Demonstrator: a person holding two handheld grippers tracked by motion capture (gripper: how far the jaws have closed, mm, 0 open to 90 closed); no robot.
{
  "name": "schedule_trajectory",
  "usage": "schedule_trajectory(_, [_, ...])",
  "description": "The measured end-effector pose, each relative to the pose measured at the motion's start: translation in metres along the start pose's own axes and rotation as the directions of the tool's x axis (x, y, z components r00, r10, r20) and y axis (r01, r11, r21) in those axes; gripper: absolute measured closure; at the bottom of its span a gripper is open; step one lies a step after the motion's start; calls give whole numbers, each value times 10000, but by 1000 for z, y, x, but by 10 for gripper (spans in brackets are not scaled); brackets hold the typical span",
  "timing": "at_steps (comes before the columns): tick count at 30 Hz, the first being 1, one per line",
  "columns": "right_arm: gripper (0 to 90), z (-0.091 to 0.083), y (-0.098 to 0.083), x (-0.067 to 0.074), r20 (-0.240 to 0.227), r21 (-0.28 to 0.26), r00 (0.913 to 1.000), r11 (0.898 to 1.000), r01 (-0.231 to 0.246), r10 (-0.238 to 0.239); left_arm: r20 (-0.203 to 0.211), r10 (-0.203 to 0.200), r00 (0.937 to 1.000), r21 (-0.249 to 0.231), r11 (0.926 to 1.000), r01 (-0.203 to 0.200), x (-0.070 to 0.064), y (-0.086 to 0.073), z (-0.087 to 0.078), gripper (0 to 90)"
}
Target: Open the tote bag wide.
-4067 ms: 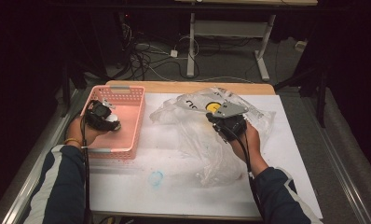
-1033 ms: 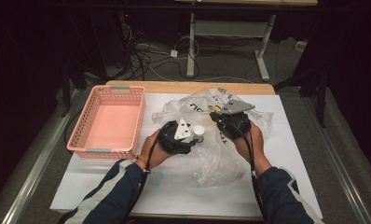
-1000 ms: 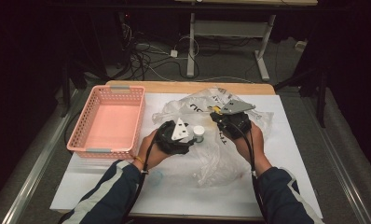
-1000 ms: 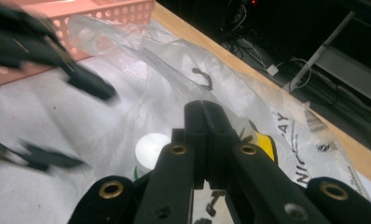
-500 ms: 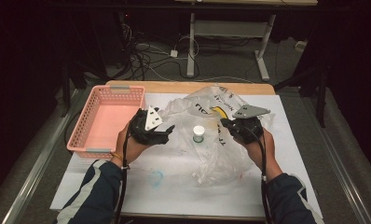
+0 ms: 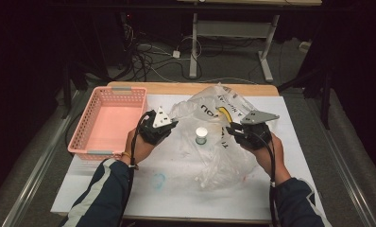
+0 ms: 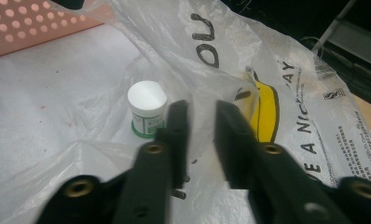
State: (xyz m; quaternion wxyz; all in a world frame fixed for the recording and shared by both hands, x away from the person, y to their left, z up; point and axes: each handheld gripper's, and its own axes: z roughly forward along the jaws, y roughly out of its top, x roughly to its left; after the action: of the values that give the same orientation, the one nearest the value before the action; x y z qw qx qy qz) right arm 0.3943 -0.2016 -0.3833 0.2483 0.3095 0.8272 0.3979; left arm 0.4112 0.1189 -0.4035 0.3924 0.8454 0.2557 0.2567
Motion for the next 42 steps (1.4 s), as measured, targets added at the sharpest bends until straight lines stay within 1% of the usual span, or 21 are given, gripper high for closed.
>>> schedule_trajectory(3, [506,-8,0,6,39,-411,9999,9991,109,-107,48,-33,10000,25,10000,33,0,-2,-1,861])
schedule_trajectory(5, [460,-17,-2,11,115,-680,9998,9976,151,-144,62,-8,10000,-6,10000,8,-1,-2,-1,861])
schedule_trajectory(7, [416,-26,-5,17,-177,-971,9998,9953,36,-53,88,70,9999,23,10000,-70,-2,-2,-2,861])
schedule_trajectory(10, [369,-35,-15,32,-403,-915,9986,9954,298,-336,100,122,9999,20,9999,-122,-4,-3,-1,861])
schedule_trajectory(12, [344,-37,-26,42,-757,-707,9958,9965,457,-510,86,119,9999,-15,9999,-119,-4,-3,-1,861])
schedule_trajectory(14, [310,-37,-36,51,-890,-368,9923,9959,825,-855,57,140,9999,-43,9999,-140,-5,-3,-1,861])
schedule_trajectory(17, [250,-28,-52,61,-1356,321,9846,9927,1161,-1108,51,150,9999,-64,9999,-150,-6,-3,-1,861])
schedule_trajectory(19, [239,-19,-60,65,-1327,881,9796,9826,1634,-1510,70,141,9999,-123,9998,-140,-6,-3,-1,861])
schedule_trajectory(20, [238,-14,-62,66,-1309,1030,9763,9770,1865,-1725,103,128,9999,-135,9998,-127,-6,-3,-2,861])
schedule_trajectory(22, [240,-5,-66,68,-1301,1214,9727,9706,2080,-1922,105,109,9999,-154,9998,-108,-7,-4,-2,861])
schedule_trajectory(23, [266,-1,-68,68,-1356,1340,9708,9672,2158,-1978,144,125,9998,-127,9998,-123,-7,-4,-2,862])
schedule_trajectory(24, [352,2,-69,69,-1306,1456,9687,9624,2293,-2111,154,150,9998,-114,9998,-148,-7,-4,-2,862])
schedule_trajectory(25, [484,4,-71,69,-1225,1591,9663,9566,2442,-2263,160,165,9997,-127,9998,-162,-8,-4,-2,862])
schedule_trajectory(26, [570,6,-72,69,-1251,1676,9622,9507,2608,-2419,175,170,9997,-132,9998,-167,-8,-4,-2,862])
schedule_trajectory(27, [616,7,-73,68,-1281,1764,9589,9456,2732,-2532,187,190,9996,-128,9997,-188,-9,-4,-1,862])
schedule_trajectory(28, [684,7,-72,66,-1329,1804,9576,9438,2770,-2557,202,193,9996,-136,9997,-191,-9,-3,-1,862])
schedule_trajectory(30, [772,5,-71,63,-1367,1699,9622,9513,2572,-2357,223,188,9996,-144,9997,-185,-10,-3,-1,861])
schedule_trajectory(31, [800,4,-70,63,-1292,1640,9667,9567,2403,-2207,227,200,9995,-152,9997,-196,-10,-3,-1,862])
schedule_trajectory(32, [836,2,-70,61,-1322,1507,9675,9604,2346,-2156,219,217,9995,-160,9996,-214,-11,-3,-1,861])
schedule_trajectory(34, [864,0,-68,60,-1205,1417,9713,9648,2215,-2053,242,207,9995,-160,9997,-203,-11,-3,0,862])
schedule_trajectory(42, [881,-10,-63,56,-945,789,9763,9761,2025,-1949,254,184,9995,-256,9995,-178,-13,-3,0,861])
